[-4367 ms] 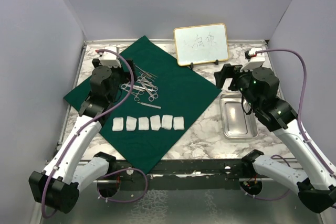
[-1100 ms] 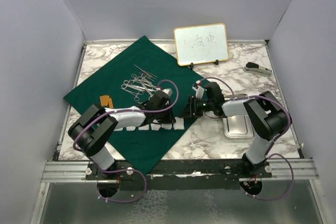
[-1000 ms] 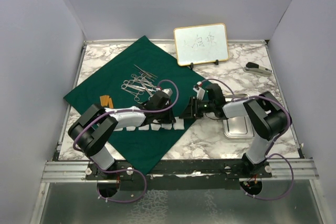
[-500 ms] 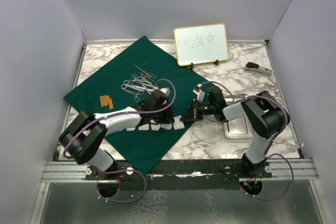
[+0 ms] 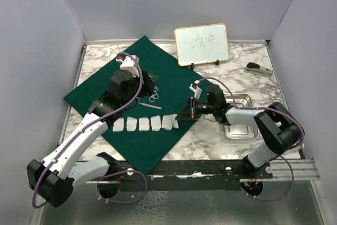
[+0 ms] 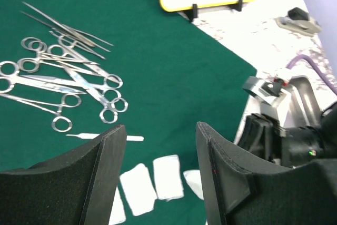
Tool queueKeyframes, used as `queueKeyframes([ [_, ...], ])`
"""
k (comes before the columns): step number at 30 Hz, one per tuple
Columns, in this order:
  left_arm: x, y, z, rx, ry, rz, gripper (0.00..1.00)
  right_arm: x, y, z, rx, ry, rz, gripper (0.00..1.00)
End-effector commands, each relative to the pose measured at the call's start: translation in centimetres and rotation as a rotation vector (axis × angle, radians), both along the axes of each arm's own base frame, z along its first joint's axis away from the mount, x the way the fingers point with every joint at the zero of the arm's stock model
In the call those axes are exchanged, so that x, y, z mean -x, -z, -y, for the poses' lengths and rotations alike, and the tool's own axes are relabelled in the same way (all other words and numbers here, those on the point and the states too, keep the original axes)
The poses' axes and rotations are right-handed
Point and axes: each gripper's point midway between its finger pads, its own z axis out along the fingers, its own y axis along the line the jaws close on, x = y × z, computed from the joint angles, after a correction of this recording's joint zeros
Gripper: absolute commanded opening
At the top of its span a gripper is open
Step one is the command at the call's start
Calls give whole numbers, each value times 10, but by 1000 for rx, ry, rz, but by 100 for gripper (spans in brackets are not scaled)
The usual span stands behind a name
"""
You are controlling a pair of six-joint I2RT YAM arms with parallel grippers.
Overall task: Prepare the surgical pack
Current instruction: Adjust the medical item in the surgical kit.
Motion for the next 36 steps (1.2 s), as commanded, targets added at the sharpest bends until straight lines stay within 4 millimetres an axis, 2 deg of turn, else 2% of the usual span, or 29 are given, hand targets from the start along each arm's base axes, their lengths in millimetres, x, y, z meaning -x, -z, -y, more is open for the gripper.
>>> queueKeyframes([
  [1,-8,0,-27,-124,-49,13,59,13,-22,-25,-98,-28,-70,1],
  [3,-13,-6,-30,-145,-50,32,59,15,-25,-36,-124,-36,-94,1],
  [7,-23,-14,-35,-194,-60,78,59,5,-23,-48,-198,0,-150,1],
  [9,-26,-14,-39,-204,-69,92,59,5,-17,-54,-233,4,-190,1],
  [14,-30,-2,-48,-201,-74,88,59,3,-19,-64,-334,-5,-213,1],
  [17,-30,4,-53,-199,-79,82,58,-3,-5,-66,-270,8,-193,1],
  [21,-31,9,-55,-184,-75,76,58,-5,-12,-73,-255,8,-161,1],
  [24,-32,11,-56,-174,-72,68,58,-9,-4,-75,-239,32,-192,1],
  [29,-32,13,-59,-173,-77,65,58,-8,-1,-83,-266,28,-205,1],
  [36,-31,16,-59,-175,-74,60,58,-11,20,-79,-228,81,-230,1],
])
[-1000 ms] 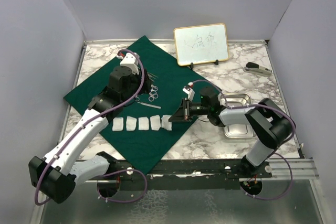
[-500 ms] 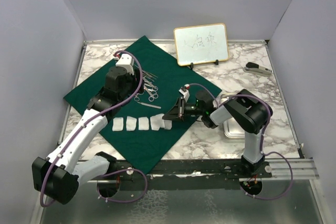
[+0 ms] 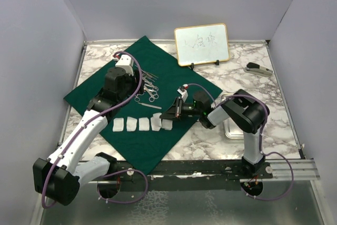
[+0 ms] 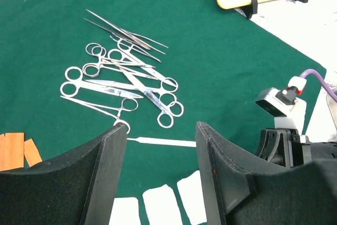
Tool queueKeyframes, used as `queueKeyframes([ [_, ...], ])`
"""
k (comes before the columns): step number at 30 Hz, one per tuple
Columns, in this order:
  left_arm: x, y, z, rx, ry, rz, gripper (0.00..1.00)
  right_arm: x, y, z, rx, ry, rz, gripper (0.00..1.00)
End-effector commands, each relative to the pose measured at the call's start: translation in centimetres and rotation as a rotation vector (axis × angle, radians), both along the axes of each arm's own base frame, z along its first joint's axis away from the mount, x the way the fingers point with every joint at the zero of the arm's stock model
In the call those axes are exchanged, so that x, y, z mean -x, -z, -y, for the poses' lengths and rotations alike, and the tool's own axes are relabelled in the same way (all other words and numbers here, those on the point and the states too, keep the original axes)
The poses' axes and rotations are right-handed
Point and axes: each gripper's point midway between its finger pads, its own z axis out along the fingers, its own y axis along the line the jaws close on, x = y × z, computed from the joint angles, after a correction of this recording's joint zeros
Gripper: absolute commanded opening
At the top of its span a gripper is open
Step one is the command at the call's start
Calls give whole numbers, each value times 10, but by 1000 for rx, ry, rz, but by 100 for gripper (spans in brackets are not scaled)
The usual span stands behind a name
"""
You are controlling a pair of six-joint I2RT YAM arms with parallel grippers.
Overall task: Prepare the surgical pack
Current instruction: Adjust the medical item in the surgical kit.
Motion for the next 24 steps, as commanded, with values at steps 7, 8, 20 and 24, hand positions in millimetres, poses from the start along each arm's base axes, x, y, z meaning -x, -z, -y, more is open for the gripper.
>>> queueKeyframes([
  [7,2,-8,2,21,25,32,58,-9,29,11,93,96,18,1],
  [8,2,-8,2,20,24,33,58,-11,30,13,111,105,26,1],
  [20,3,-6,4,24,34,28,58,-16,47,36,256,106,34,1],
  [24,3,-6,4,25,36,26,58,-16,50,36,272,74,51,1],
])
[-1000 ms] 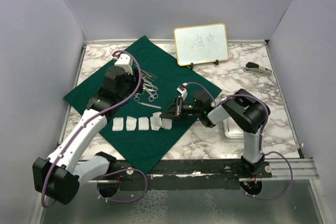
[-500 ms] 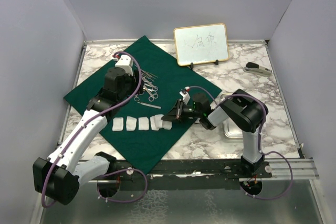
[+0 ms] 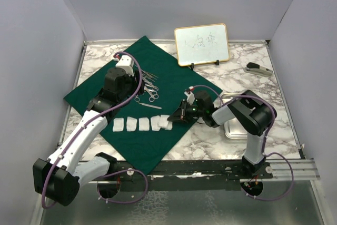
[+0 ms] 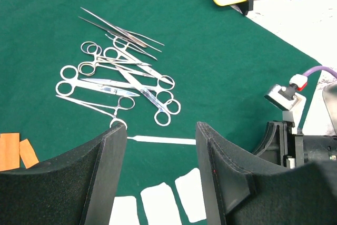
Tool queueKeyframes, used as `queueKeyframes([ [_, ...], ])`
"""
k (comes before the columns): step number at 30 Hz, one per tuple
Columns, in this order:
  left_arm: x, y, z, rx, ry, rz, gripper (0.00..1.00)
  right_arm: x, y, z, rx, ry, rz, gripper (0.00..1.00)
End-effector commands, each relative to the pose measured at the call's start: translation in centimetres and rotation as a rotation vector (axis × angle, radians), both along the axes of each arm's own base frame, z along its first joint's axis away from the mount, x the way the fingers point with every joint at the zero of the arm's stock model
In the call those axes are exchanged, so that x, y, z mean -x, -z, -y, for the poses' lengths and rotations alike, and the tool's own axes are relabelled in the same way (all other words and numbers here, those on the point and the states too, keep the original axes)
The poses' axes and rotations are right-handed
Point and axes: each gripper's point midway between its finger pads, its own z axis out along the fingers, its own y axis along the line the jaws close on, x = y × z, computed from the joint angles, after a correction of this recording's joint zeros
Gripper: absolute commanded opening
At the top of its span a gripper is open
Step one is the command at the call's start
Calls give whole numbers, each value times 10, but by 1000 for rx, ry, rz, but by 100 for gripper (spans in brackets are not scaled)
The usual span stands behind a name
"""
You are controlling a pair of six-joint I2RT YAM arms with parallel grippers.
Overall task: Prepare the surgical pack
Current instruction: Adjust the medical item in the surgical kit.
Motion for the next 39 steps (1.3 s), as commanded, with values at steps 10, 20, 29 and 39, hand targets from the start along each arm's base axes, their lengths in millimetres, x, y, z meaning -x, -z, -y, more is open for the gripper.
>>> queueKeyframes([
  [10,0,-7,3,20,22,28,58,-10,1,10,118,-27,72,1],
  [20,0,-4,4,18,28,18,58,-15,5,11,171,-78,97,1],
  [29,0,-2,5,18,30,12,58,-16,7,18,198,-100,102,1],
  [39,0,-2,6,22,34,9,58,-18,9,17,211,-139,118,1],
])
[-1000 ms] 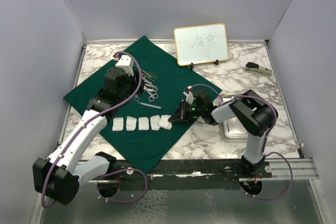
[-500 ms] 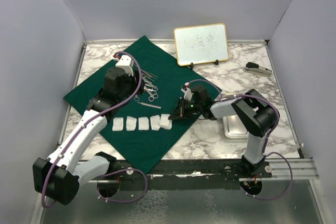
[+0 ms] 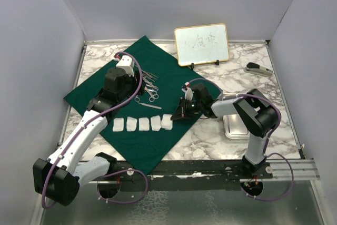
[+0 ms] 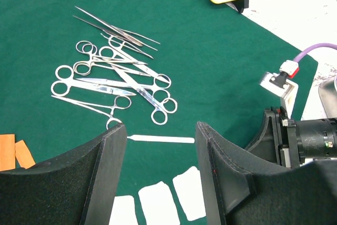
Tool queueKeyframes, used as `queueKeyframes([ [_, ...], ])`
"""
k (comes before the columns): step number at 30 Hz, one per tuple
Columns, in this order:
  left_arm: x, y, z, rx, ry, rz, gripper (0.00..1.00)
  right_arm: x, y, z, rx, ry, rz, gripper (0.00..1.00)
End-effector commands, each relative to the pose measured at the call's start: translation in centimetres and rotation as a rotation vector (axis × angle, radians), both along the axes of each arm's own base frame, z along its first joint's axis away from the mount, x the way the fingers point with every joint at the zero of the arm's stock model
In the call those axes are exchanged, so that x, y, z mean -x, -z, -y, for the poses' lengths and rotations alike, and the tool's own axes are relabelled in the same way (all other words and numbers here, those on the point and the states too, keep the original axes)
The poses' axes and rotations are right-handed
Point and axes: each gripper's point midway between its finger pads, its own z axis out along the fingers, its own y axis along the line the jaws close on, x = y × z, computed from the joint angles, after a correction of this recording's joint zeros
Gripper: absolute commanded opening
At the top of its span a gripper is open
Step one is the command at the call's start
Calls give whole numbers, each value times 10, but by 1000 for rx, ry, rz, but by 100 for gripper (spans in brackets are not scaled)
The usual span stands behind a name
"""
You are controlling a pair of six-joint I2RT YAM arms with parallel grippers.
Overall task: Prepare the surgical pack
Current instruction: Adjust the medical item in the surgical kit.
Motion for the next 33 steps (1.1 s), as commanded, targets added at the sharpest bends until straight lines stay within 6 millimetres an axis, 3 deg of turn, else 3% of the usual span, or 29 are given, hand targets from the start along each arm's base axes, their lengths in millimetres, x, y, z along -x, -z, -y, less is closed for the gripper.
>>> queueKeyframes([
  [1,-1,-2,3,15,16,12,58,-7,-4,-1,9,-30,33,1],
  [17,-1,1,5,19,28,1,58,-7,-3,-3,27,-81,32,1],
  [23,-1,2,6,21,29,-2,58,-9,-27,-5,7,-88,91,1],
  [28,-1,2,6,21,28,-1,58,23,-49,-19,-56,-151,79,1],
  [33,-1,1,5,21,26,2,58,45,-56,-31,-112,-197,57,1],
])
